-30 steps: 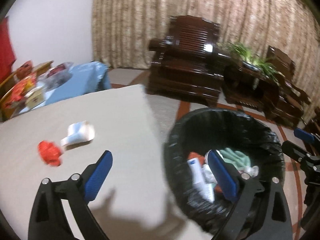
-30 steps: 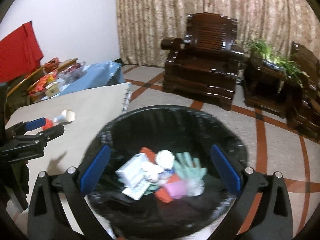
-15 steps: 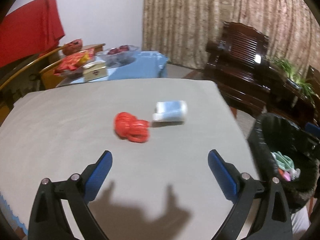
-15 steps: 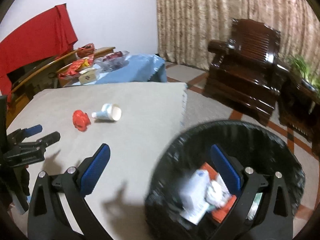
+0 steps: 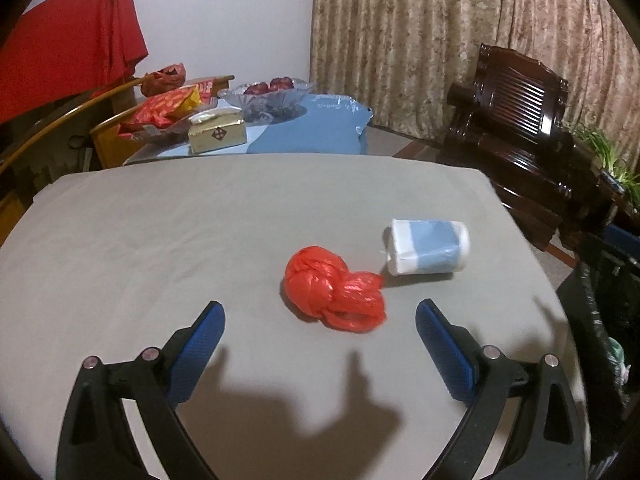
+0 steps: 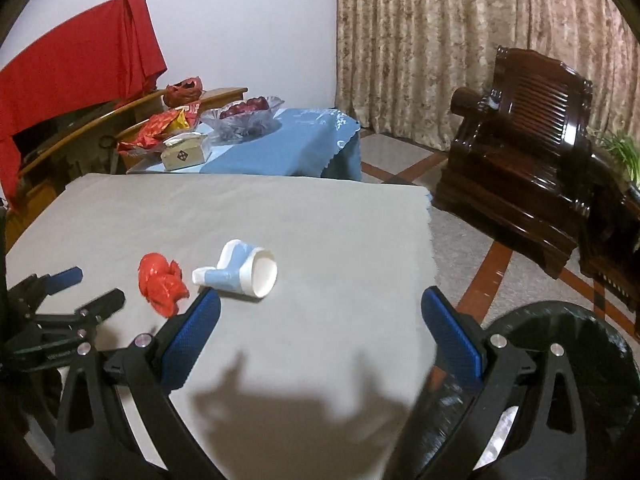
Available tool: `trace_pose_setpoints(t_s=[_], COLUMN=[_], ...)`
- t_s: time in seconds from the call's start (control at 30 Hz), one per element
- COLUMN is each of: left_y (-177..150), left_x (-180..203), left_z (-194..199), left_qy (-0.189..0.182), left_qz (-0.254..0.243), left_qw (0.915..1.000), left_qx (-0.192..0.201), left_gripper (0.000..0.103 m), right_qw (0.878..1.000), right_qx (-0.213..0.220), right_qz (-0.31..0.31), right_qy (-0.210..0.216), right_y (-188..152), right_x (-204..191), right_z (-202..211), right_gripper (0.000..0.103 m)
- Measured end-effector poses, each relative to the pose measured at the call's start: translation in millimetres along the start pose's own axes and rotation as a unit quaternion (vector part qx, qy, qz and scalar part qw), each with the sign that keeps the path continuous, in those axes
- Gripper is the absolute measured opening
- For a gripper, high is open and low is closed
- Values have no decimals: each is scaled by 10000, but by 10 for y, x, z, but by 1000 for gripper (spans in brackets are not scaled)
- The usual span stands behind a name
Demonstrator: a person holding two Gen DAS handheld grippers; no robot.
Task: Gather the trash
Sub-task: 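Move both tools back toward the red bag and white cup on the table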
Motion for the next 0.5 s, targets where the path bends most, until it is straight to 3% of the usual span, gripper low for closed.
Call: trace_pose_setpoints(t_s=[0.5], left_y=[-61], left_x=[82], left_z=[-668], left_qy=[-94], left_qz=[-18], left_qw=[9986], left_qx=[-520], left_gripper=[93], right_qw=[9995], right_qx=[-300], right_qz=[5], right_qy=[-45], right_y=[-32], right_x=[-76], right_z=[-526], right_gripper=[98])
Point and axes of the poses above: each gripper's, at about its wrist camera, not at the fingertips, and z roughly against the way its jaws point, x to its right, y to its top, the point moved 7 cm from there along -z, roughly the way its jaws point, and after that the axes turned 2 degrees about z, right-handed, at the moved point
